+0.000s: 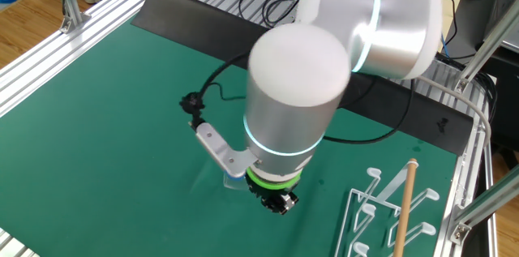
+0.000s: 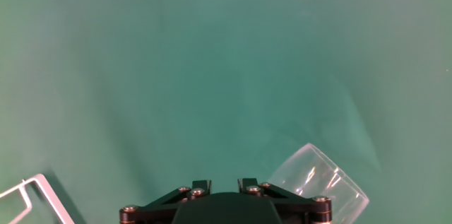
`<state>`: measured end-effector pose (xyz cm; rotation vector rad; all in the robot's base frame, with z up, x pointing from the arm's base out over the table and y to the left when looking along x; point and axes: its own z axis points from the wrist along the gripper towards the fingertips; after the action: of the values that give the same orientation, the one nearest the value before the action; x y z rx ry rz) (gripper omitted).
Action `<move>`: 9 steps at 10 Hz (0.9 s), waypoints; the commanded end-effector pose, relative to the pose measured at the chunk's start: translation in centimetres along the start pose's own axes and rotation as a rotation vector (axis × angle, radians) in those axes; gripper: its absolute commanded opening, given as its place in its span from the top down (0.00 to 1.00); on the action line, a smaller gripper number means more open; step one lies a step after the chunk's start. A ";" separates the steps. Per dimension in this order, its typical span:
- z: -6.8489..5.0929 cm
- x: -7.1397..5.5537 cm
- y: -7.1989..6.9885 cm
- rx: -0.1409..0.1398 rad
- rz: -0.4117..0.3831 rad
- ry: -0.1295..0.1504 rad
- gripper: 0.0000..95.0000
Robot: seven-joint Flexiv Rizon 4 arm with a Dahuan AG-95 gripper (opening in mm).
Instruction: Put the cup on the cup rack
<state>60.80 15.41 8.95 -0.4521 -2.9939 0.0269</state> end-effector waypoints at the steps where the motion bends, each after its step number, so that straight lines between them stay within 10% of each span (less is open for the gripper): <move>1: 0.0 0.3 -0.2 -0.002 -0.005 -0.007 0.80; 5: 0.0 0.3 -0.2 -0.026 -0.046 -0.083 0.80; 9: 0.0 0.3 -0.2 -0.053 -0.035 -0.082 0.80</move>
<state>60.30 15.20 9.08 -0.3842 -3.0841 -0.0548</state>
